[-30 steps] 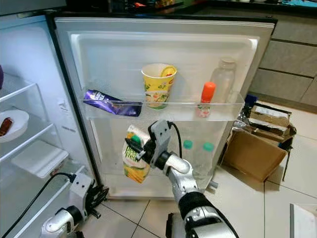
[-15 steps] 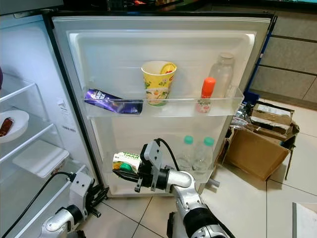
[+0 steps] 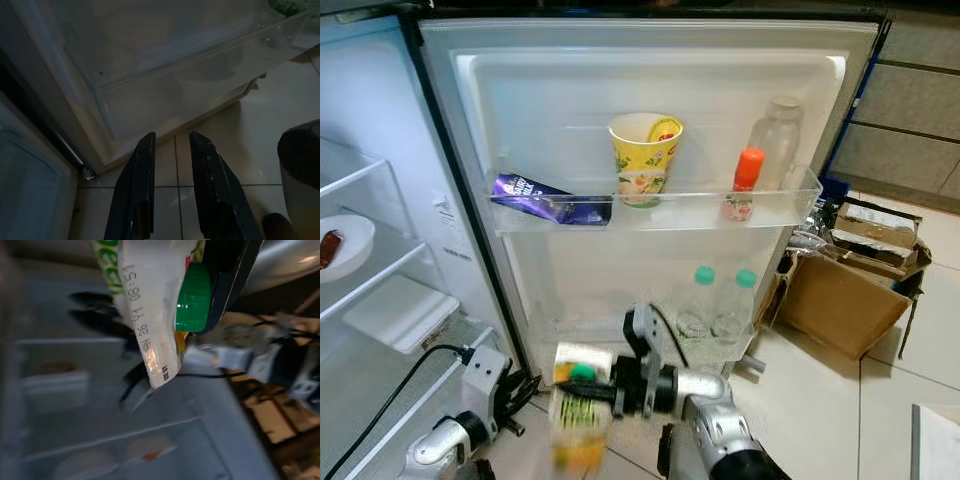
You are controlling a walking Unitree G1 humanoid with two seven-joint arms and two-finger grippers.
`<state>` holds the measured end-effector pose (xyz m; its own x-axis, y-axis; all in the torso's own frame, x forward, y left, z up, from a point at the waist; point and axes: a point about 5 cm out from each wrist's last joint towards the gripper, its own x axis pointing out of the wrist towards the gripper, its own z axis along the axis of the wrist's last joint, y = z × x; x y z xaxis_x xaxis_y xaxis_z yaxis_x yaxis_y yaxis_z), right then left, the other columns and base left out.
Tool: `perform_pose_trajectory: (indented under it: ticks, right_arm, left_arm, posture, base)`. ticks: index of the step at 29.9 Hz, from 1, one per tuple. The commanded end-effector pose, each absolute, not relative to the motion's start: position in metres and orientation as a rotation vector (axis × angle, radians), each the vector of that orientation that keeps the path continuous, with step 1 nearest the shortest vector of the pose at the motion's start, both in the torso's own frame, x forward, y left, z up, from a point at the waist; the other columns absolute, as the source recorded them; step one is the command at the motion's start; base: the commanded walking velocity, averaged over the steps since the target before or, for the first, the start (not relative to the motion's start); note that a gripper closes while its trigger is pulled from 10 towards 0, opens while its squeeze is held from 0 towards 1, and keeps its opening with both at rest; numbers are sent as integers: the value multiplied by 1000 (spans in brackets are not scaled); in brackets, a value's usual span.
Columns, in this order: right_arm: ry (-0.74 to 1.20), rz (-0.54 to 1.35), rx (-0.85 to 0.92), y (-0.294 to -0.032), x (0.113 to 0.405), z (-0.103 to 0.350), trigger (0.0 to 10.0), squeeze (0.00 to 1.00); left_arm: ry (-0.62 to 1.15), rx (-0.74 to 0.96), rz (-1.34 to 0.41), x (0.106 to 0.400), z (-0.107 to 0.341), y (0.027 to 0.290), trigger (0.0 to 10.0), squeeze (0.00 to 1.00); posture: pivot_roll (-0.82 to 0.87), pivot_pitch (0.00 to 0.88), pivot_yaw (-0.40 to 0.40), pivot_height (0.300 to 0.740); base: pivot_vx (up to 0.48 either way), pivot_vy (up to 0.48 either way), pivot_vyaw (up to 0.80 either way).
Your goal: Restocking fridge
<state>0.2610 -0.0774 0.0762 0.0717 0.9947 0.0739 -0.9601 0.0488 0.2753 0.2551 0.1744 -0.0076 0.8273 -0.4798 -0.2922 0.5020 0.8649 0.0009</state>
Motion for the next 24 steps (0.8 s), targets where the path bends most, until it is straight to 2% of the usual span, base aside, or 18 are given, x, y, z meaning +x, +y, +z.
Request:
perform_pose_trajectory:
  ticks: [1,17,24]
  right_arm:
    - [82,1533,286,-76,263,91,10000,0]
    - [129,1569,314,-81,254,98,10000,0]
    - [228,1485,150,-82,257,80,10000,0]
  left_arm:
    - [299,71,-519,254,-9,175,10000,0]
    - [283,53,-516,259,-4,179,10000,0]
    - [260,30,-662,266,8,184,10000,0]
  posture:
    - [-51,25,-36,375]
    - [-52,23,-37,375]
    - [-52,22,-37,375]
  base:
    - [0,0,0]
    - [0,0,0]
    - [0,0,0]
